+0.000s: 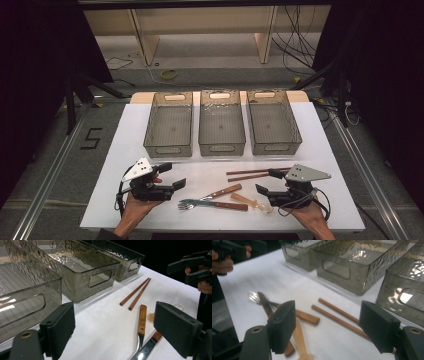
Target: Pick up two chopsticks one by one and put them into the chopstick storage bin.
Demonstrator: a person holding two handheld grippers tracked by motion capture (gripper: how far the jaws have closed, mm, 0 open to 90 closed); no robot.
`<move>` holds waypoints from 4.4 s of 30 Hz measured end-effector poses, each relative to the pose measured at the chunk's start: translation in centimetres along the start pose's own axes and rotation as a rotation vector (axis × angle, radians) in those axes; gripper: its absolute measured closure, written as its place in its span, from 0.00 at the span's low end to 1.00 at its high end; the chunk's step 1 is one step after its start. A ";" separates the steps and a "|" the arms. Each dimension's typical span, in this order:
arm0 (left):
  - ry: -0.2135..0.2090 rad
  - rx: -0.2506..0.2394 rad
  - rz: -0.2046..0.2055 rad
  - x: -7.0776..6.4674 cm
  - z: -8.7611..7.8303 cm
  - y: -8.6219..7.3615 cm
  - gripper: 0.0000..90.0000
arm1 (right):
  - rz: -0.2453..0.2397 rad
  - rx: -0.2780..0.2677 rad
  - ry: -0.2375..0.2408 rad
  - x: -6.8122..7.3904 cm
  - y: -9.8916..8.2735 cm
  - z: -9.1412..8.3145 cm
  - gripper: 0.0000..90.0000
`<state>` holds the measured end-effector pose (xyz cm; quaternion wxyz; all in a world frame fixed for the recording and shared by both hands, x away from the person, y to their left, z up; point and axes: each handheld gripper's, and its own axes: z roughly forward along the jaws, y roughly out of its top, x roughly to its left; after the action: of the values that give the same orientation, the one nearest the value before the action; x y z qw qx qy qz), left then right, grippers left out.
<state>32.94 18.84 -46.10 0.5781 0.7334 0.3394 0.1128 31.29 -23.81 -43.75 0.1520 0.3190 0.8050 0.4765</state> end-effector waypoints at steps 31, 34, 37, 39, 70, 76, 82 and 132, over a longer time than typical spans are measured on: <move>-0.011 -0.006 -0.009 0.6 -0.2 0.1 0.18 | -0.288 0.502 0.089 -4.0 6.2 4.8 0.46; -0.012 -0.004 0.001 0.5 -0.1 0.1 0.18 | -0.312 0.546 0.096 -4.2 6.3 5.5 0.51; -0.012 -0.004 -0.005 0.5 -0.1 0.1 0.18 | -0.318 0.571 0.107 -4.4 6.4 6.0 0.54; -0.014 -0.004 -0.004 0.5 -0.1 0.1 0.18 | -0.314 0.603 0.129 -4.7 6.4 6.6 0.59; -0.014 -0.003 0.000 0.5 -0.1 0.1 0.18 | -0.409 0.831 0.159 -5.6 4.4 10.4 0.80; -0.014 -0.003 0.002 0.5 -0.1 0.1 0.18 | -0.438 0.866 0.163 -5.2 4.4 10.4 0.84; -0.010 0.004 0.001 0.6 -0.1 0.1 0.18 | -0.489 0.882 0.175 -4.9 4.4 10.4 0.86; -0.170 0.332 0.195 -3.2 6.3 3.3 0.29 | -0.769 0.760 0.227 2.0 8.6 8.3 0.95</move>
<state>35.33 11.60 -44.22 0.4622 0.8548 0.2307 0.0487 37.51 -14.02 -40.38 0.1016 -0.0191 0.9902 0.0940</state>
